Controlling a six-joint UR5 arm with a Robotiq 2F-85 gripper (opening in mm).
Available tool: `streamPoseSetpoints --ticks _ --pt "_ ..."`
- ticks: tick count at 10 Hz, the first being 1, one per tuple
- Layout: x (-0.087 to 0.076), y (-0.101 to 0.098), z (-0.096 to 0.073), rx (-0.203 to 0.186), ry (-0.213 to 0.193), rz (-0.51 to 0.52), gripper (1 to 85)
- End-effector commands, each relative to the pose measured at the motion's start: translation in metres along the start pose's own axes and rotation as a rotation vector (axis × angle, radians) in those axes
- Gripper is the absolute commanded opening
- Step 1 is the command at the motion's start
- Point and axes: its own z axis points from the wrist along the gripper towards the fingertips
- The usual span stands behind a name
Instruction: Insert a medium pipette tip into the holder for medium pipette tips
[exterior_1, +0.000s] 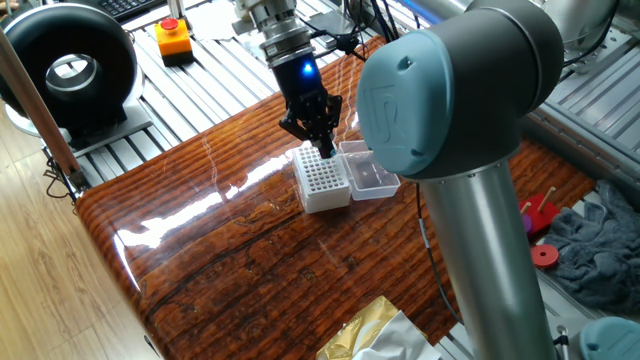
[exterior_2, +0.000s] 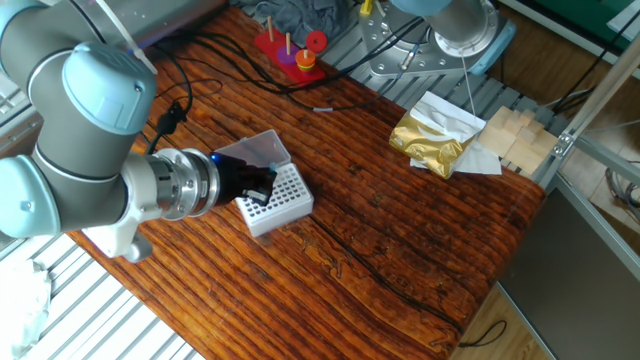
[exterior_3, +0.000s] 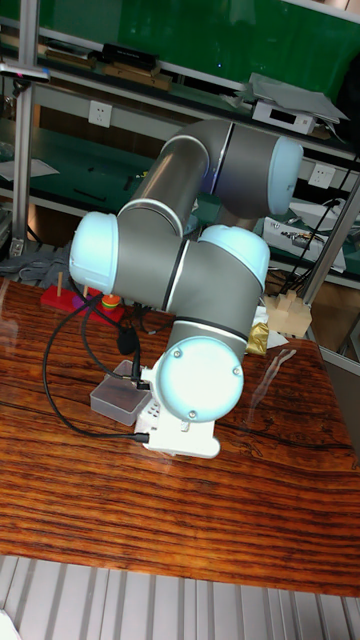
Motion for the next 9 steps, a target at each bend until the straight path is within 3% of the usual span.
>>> streamPoseSetpoints --ticks 1,9 --pt "-0.008 0.004 0.001 -0.01 -0.008 -0.004 1.0" --pt "-0.021 0.003 0.003 -0.003 -0.032 -0.009 1.0"
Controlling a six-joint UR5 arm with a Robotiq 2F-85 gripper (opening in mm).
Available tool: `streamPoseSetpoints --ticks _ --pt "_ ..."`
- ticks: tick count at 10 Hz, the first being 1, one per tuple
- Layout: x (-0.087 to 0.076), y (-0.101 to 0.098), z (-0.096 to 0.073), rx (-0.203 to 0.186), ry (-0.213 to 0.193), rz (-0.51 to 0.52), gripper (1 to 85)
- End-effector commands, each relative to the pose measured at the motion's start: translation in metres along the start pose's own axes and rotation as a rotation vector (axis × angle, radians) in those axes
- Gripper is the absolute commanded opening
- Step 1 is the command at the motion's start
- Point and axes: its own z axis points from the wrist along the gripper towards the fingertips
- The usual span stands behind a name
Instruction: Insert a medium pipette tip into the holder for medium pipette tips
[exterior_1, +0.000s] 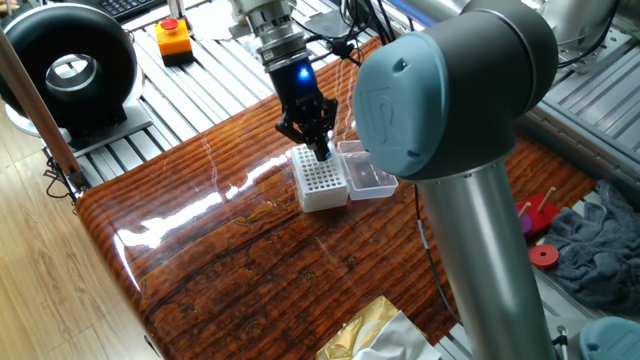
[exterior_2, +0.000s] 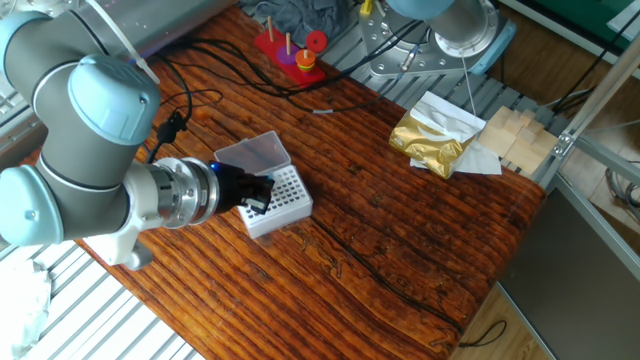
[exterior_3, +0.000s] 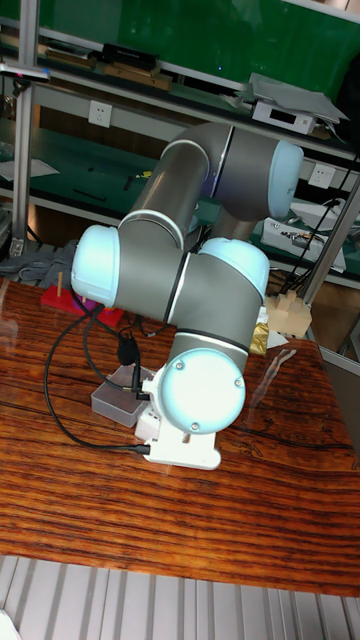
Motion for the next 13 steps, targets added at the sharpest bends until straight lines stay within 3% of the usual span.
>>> streamPoseSetpoints --ticks 1,6,7,9,10,11,12,13 --pt "-0.008 0.004 -0.002 -0.01 -0.013 -0.006 1.0" --pt "-0.013 0.011 -0.001 -0.028 -0.031 0.006 1.0" --pt "-0.019 0.021 0.002 -0.06 -0.055 0.014 1.0" --pt "-0.024 0.009 -0.001 -0.034 -0.072 -0.02 1.0" --pt "-0.024 0.009 -0.001 -0.037 -0.072 -0.025 4.0" --pt "-0.022 0.005 -0.004 -0.026 -0.073 -0.068 28.7" --pt "-0.021 0.004 -0.006 -0.027 -0.073 -0.076 36.3" --pt "-0.02 0.008 -0.007 -0.028 -0.074 -0.07 36.3"
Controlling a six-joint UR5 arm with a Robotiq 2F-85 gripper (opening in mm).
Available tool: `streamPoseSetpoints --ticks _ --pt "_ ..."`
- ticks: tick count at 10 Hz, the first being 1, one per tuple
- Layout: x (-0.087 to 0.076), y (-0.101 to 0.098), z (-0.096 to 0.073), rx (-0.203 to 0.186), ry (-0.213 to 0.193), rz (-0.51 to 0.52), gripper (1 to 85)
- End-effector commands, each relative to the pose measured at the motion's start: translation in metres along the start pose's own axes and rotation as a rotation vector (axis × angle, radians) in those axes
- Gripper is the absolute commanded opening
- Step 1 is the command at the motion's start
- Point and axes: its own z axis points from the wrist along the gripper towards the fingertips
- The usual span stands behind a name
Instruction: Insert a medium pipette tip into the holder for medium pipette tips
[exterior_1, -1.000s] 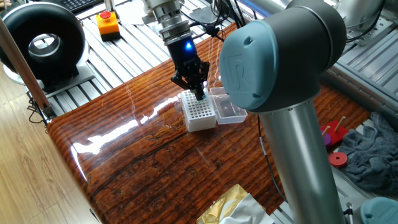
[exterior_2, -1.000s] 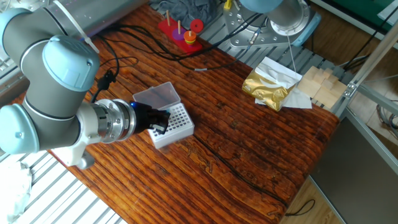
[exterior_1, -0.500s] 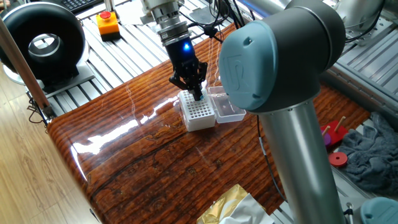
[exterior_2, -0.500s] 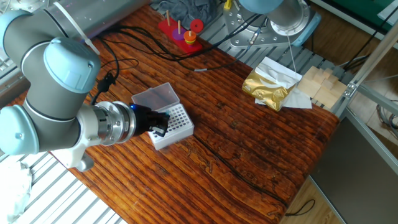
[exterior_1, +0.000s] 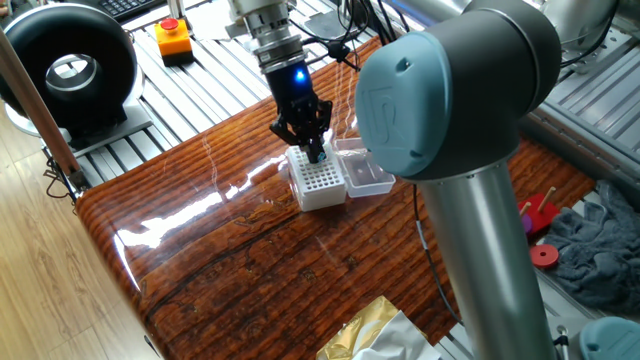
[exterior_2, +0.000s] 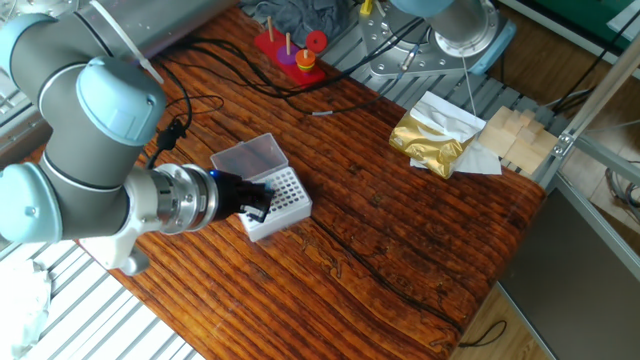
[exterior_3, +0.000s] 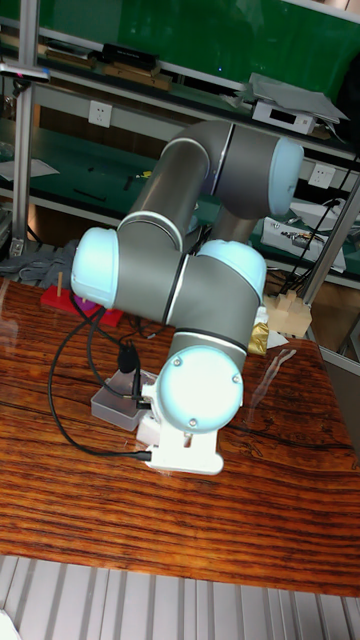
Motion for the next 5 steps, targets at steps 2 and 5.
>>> streamPoseSetpoints --ticks 2,5 --pt "-0.004 0.014 -0.007 -0.002 -0.029 -0.006 36.3" --pt "-0.001 0.024 -0.027 -0.029 -0.11 -0.002 38.7"
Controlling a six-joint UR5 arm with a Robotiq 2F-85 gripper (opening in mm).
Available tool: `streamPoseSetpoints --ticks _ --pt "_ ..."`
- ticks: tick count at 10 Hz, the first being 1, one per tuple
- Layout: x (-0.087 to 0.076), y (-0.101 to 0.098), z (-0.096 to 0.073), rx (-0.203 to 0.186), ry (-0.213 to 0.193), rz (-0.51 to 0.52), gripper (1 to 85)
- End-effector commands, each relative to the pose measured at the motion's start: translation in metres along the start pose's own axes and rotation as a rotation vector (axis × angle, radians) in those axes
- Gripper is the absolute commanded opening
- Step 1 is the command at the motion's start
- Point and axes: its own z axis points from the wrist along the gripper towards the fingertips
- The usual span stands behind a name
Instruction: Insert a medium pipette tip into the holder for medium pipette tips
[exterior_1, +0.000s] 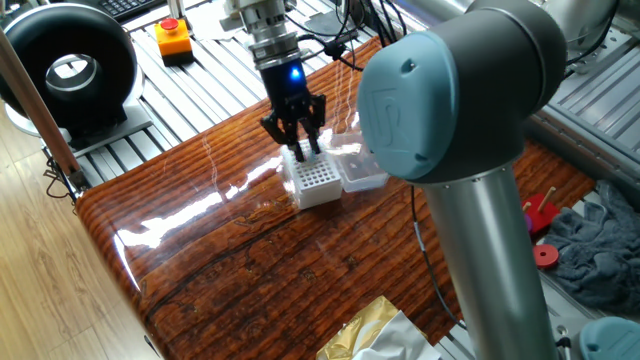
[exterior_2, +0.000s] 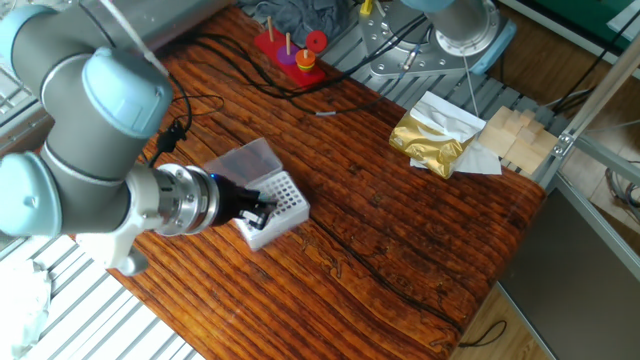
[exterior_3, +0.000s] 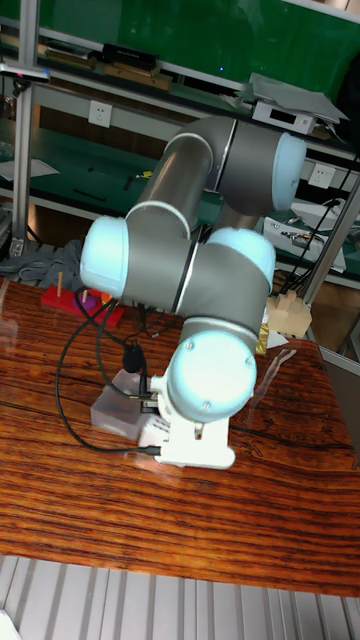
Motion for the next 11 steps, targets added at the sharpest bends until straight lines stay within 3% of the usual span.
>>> streamPoseSetpoints --ticks 1,4,7,9,11 --pt "0.008 0.015 -0.023 -0.032 -0.05 0.012 38.7" --pt "0.0 0.013 -0.028 -0.022 -0.093 0.04 28.3" --pt "0.005 0.005 -0.042 0.005 -0.094 0.032 28.7" --pt "0.008 0.003 -0.064 0.019 -0.104 0.015 29.3" --pt "-0.007 0.011 -0.096 0.0 -0.175 0.004 30.0"
